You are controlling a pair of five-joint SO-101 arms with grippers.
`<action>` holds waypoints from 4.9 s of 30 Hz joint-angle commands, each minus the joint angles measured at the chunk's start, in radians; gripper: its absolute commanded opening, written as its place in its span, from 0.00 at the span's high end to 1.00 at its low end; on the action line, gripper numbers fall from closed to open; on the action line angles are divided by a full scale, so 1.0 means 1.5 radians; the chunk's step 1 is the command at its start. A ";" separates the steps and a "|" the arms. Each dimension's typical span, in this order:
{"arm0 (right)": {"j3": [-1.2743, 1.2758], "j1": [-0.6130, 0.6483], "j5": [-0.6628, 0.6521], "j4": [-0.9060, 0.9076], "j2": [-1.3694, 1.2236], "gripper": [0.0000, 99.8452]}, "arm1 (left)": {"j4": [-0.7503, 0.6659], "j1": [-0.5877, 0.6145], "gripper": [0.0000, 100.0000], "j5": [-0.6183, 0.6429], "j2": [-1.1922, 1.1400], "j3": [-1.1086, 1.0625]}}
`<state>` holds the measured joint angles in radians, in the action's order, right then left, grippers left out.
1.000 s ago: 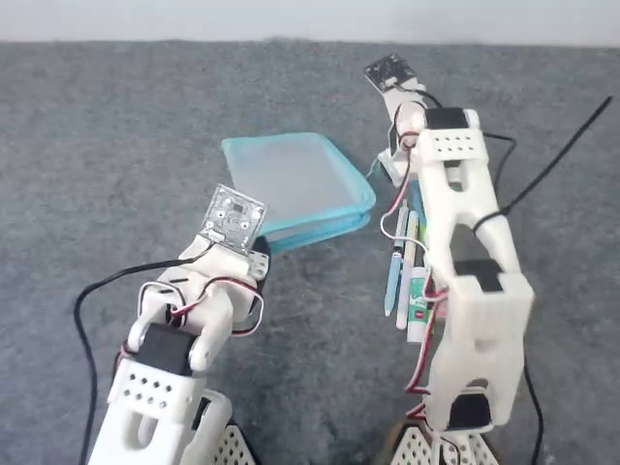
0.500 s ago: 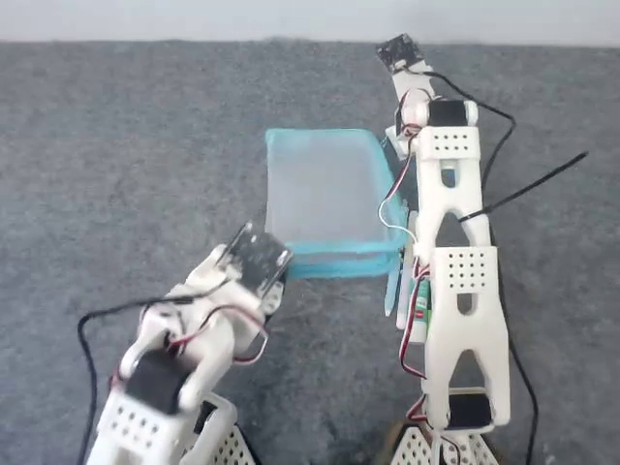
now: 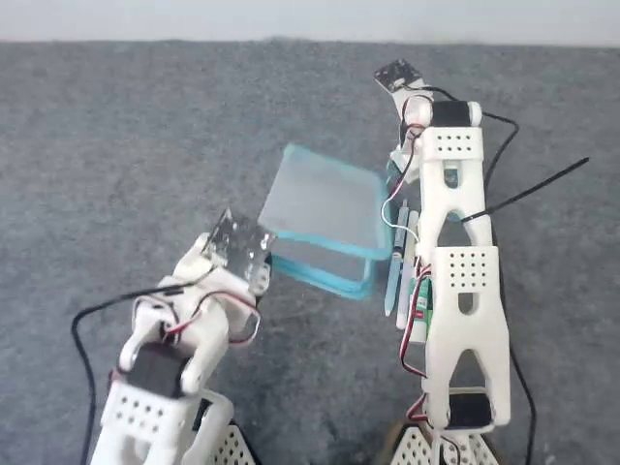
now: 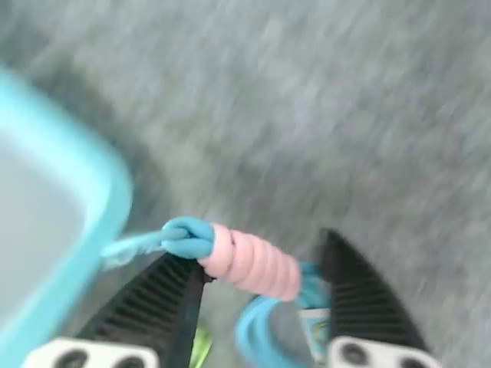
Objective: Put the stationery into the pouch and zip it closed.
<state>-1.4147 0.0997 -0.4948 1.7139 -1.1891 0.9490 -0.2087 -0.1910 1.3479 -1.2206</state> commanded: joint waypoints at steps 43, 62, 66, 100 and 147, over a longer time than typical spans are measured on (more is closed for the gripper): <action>1.293 -0.090 0.174 -0.287 0.840 0.74 | -0.352 0.193 0.99 0.127 -0.360 0.007; 1.383 -0.058 0.174 -0.361 0.834 0.79 | -0.353 0.192 0.99 0.127 -0.360 0.007; 1.392 -0.059 0.171 -0.362 0.834 0.90 | -0.353 0.193 0.99 0.127 -0.360 0.007; 1.264 -0.147 0.178 -0.377 0.767 0.86 | -0.352 0.193 0.99 0.126 -0.360 0.007; 1.121 0.288 0.145 -0.169 0.964 0.99 | -0.349 0.072 0.99 0.131 -0.363 -0.010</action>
<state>0.3636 0.5247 -0.2631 1.4530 0.2854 0.4580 -0.0629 -0.0115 0.8017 -1.2559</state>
